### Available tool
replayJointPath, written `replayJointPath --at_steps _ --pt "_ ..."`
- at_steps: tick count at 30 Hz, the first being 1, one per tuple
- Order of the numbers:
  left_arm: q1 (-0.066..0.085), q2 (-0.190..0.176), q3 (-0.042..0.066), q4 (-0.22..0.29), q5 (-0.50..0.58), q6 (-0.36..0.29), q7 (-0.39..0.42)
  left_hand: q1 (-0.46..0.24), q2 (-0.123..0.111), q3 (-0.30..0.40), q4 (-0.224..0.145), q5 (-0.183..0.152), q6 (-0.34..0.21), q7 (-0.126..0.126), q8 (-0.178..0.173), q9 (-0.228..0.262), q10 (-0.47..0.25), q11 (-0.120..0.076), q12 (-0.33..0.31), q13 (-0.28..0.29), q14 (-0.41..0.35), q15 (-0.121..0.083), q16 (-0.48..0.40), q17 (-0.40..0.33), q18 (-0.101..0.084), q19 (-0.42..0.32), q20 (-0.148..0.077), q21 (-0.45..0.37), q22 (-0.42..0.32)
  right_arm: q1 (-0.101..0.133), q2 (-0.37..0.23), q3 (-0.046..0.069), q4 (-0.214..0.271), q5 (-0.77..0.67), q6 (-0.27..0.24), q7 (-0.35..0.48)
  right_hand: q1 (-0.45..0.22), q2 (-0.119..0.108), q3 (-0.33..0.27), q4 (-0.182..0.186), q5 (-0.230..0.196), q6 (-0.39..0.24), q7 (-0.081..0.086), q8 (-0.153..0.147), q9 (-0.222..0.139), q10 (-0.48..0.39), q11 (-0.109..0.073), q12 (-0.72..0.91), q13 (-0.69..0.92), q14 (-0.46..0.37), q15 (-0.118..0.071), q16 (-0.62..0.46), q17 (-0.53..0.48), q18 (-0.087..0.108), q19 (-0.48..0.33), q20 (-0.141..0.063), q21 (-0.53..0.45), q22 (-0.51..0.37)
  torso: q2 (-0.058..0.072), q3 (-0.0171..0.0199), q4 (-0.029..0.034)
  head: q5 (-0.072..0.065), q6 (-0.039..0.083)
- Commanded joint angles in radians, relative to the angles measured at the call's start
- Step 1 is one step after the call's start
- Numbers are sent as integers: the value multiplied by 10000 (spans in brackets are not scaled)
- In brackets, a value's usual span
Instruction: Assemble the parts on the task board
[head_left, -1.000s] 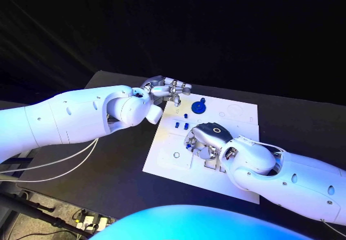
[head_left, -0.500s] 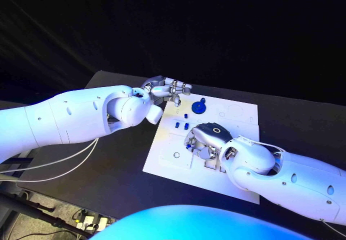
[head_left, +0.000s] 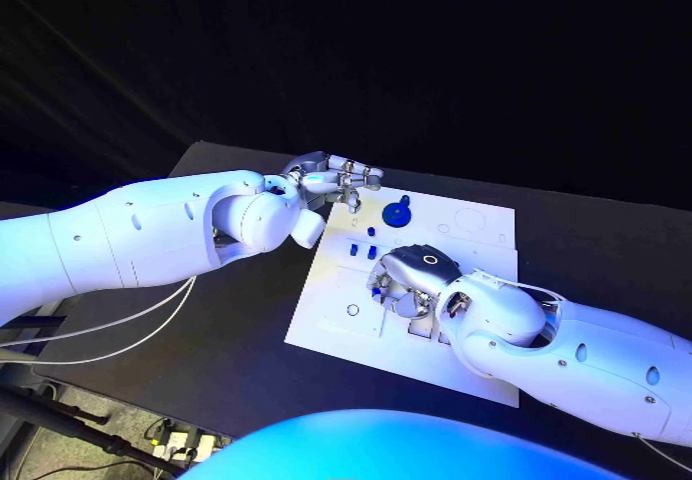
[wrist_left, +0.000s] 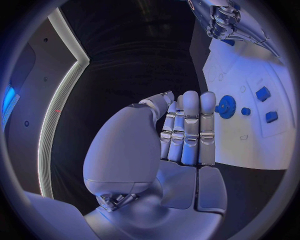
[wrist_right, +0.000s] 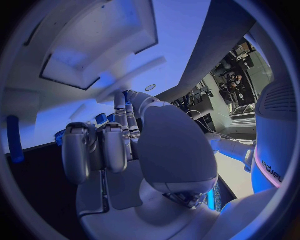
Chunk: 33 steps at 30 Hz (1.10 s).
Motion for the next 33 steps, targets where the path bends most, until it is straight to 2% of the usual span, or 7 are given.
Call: replayJointPath --at_steps 1,6,13,20,23,27,33 --pt "13 10 6 29 -10 172 2 3 101 20 -14 54 -63 -25 -38 -8 -93 6 43 14 -34 48 -65 -14 101 57 24 -11 -9 -25 -16 -30 -50 -102 136 -61 -140 -40 -5 -48 -16 -116 -5 -89 -17 -111 16 -83 -22 600 96 -47 344 -51 382 40 -48 2119 -6 -1 -4 -4 -8" --pt "13 7 6 30 -10 177 -19 3 101 20 -14 54 -63 -25 -38 -8 -93 6 43 14 -34 48 -65 -14 101 57 24 -11 -9 -25 -66 -32 -47 -101 -27 -85 -425 -248 -62 -27 114 -547 174 -363 -118 -422 176 -265 -83 587 230 -63 296 -23 315 139 -191 2077 -9 1 -6 -20 20" --pt "13 -2 6 17 -10 180 -43 3 101 20 -14 54 -63 -25 -38 -8 -93 6 43 14 -34 48 -65 -14 101 57 24 -11 -9 -24 -285 -32 179 -124 -509 -167 -692 -507 -272 -32 168 -1005 95 -488 -221 -744 197 -258 -143 568 256 -84 240 17 240 198 -360 2028 -10 1 -3 -85 111" --pt "13 -13 6 -1 -9 181 -45 -72 139 4 47 36 -93 -6 -46 -15 -138 25 56 15 -37 67 -79 -28 111 29 38 -79 -65 85 -881 31 842 -155 -846 -361 -882 -618 -529 -13 131 -1032 72 -436 -225 -893 205 -167 -148 559 267 -84 219 28 219 220 -415 2016 -19 -5 -9 -206 242" --pt "13 -21 6 -4 -9 180 -45 -72 139 4 47 36 -93 -6 -46 -15 -138 25 56 15 -37 67 -79 -28 111 29 38 -79 -65 260 -1250 79 1143 71 -787 -411 -913 -592 -605 -10 171 -943 47 -389 -205 -871 188 -94 -133 559 253 -77 219 22 236 217 -387 2029 -19 -5 -14 -311 333" --pt "12 -46 5 6 -9 179 -50 -72 139 4 47 36 -93 -6 -46 -15 -138 25 56 15 -37 67 -79 -28 111 29 38 -79 -65 607 -1937 157 1525 616 -591 -408 -908 -541 -643 -18 205 -867 62 -357 -189 -871 184 -43 -126 571 248 -36 268 12 261 212 -341 2047 -16 -11 -10 -550 481" --pt "11 -73 0 -7 -8 163 -38 -72 140 3 47 36 -98 -6 -47 -17 -145 25 58 16 -39 68 -82 -31 110 31 40 -80 -64 1200 -2765 211 1627 986 263 -423 -1076 -652 -1038 15 426 -833 57 -365 -186 -1216 234 -70 -180 569 292 -15 271 42 199 239 -496 2003 -42 -15 -44 -848 632"
